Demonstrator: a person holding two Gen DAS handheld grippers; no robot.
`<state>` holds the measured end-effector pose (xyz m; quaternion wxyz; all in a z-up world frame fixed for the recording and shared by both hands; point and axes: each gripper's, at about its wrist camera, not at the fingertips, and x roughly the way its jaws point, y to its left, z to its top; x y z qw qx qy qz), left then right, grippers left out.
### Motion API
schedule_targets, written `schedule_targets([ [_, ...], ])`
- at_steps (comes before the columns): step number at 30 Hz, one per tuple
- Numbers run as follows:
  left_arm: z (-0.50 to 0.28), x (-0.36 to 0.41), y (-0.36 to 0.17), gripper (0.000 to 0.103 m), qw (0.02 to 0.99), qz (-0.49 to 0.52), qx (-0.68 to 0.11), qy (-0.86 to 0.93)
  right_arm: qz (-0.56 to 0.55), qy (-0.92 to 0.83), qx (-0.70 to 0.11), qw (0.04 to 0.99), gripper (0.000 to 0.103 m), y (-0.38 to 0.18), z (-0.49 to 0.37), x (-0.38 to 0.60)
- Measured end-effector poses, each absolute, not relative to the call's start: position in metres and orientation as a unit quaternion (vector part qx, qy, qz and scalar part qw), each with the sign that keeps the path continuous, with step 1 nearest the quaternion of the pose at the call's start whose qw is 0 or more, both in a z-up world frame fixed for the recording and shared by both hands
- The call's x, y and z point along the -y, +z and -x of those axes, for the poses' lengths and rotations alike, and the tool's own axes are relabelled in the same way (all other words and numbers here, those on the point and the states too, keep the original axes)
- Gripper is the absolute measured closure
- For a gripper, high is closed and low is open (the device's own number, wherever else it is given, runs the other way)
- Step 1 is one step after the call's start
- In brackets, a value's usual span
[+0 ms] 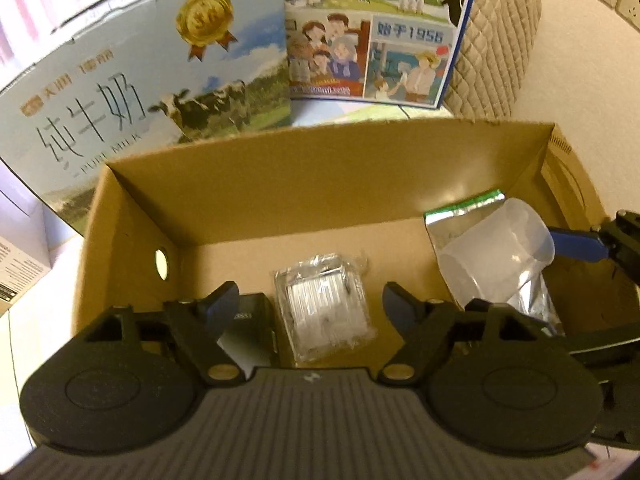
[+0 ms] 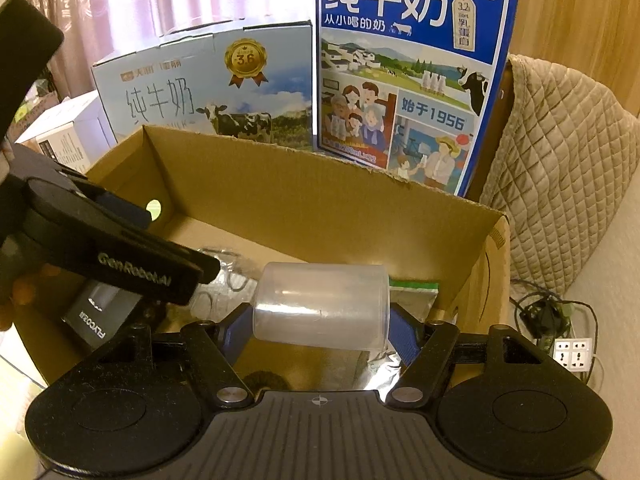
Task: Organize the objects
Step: 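Open the left tool to drop the tray while the right tool releases the cup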
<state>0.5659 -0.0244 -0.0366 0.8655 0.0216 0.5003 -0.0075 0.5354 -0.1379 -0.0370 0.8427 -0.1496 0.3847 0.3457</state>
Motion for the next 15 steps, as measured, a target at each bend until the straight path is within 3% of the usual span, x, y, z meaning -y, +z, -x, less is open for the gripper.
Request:
schedule_targets([
  [15,-0.556,0.005,-0.021,0.021,0.873,-0.017,-0.487,0.015,0.146,0.354,-0.362,0.85,0.035,-0.033,-0.535,0.13],
])
